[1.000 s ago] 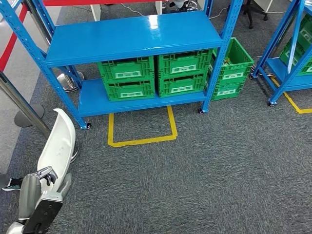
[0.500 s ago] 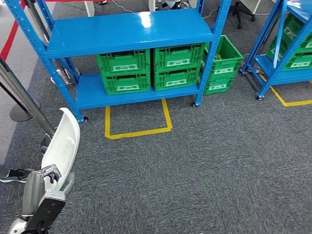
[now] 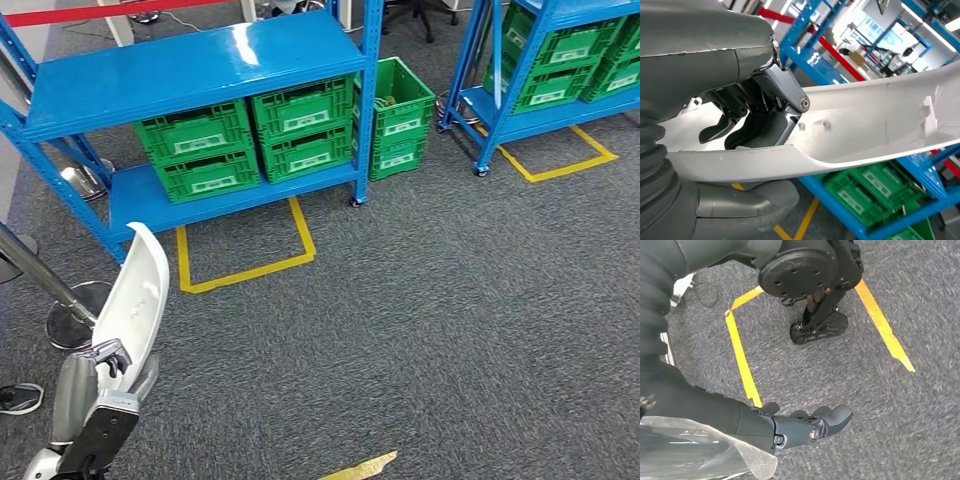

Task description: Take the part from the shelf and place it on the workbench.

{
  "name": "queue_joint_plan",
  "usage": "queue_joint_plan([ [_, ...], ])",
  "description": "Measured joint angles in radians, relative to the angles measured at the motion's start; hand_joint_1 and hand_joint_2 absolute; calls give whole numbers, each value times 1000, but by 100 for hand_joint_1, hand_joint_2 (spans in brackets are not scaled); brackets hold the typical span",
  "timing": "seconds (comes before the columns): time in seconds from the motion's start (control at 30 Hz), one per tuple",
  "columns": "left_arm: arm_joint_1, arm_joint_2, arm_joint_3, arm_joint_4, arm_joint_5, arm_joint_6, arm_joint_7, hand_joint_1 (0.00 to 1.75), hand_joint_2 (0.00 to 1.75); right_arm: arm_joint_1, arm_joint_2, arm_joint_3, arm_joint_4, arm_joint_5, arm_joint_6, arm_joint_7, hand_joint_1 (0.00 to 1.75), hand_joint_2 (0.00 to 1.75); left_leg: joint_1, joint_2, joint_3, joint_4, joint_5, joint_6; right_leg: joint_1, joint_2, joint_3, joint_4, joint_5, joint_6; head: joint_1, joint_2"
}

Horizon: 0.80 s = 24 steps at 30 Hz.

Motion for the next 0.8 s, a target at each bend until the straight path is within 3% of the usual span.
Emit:
queue_joint_plan([
  [0.07,1,0,-1,0,0,0,0,175,175,-1,1,2,0,0,0,1,0,175,-5,-40,63,-127,65,25,5,21,-1,5,3,1,2,0],
  [0.13,3,1,-1,0,0,-1,1,175,175,-2,2,4,0,0,-1,2,0,175,-8,-71,90,-190,91,39,2,42,-11,9,9,9,5,0],
  [0.17,4,1,-1,-1,0,-2,1,175,175,-2,2,5,0,0,-1,2,0,175,-9,-70,91,-195,93,41,-2,53,-18,10,13,16,6,0],
  [0.2,3,1,-2,-1,0,-2,1,175,175,-1,2,6,0,1,-2,3,0,175,-9,-59,92,-206,96,41,-4,63,-24,10,16,22,5,0],
  [0.27,-2,0,-2,-1,0,-4,0,175,175,0,3,7,0,0,-4,3,0,175,-4,-35,100,-239,96,43,-3,44,-48,33,0,34,10,0],
  [0.3,-3,0,-2,-1,1,-5,0,175,175,-1,3,8,0,0,-6,3,0,175,0,-22,105,-254,96,44,-3,23,-71,71,-24,41,13,0],
  [0.37,-3,0,-2,-1,6,-8,-4,175,175,-1,2,10,0,-4,-13,3,0,175,1,4,103,-260,95,44,-11,-14,-137,201,-84,56,19,0],
  [0.43,-4,-1,-2,0,13,-14,-10,175,175,1,2,11,-1,-8,-24,4,0,175,2,30,101,-258,94,43,-21,-24,-185,301,-108,69,19,0],
  [0.47,-5,-2,-2,0,15,-16,-14,175,175,3,2,12,-2,-11,-29,5,0,175,3,43,101,-257,93,41,-25,-27,-182,296,-92,73,19,0],
  [0.53,-7,-4,-2,0,18,-20,-17,175,175,7,2,13,-5,-15,-36,6,0,175,5,65,103,-255,90,34,-30,-47,-120,176,-26,79,19,0],
  [0.6,-10,-6,-3,0,18,-21,-17,175,175,8,2,17,-10,-18,-39,8,0,175,3,83,105,-248,85,21,-28,-80,-53,49,13,73,19,0],
  [0.63,-12,-7,-3,0,18,-21,-17,175,175,9,2,20,-13,-18,-40,9,0,175,0,90,106,-244,82,14,-26,-88,-41,22,16,65,18,0],
  [0.73,-17,-8,-5,0,19,-22,-19,175,175,15,2,24,-16,-20,-44,10,0,175,1,103,108,-237,76,-1,-24,-69,-49,19,15,38,16,0],
  [0.8,-20,-9,-6,0,23,-26,-25,175,175,20,3,27,-20,-24,-54,15,0,175,6,70,92,-192,35,-11,-25,-52,-49,18,22,23,14,0],
])
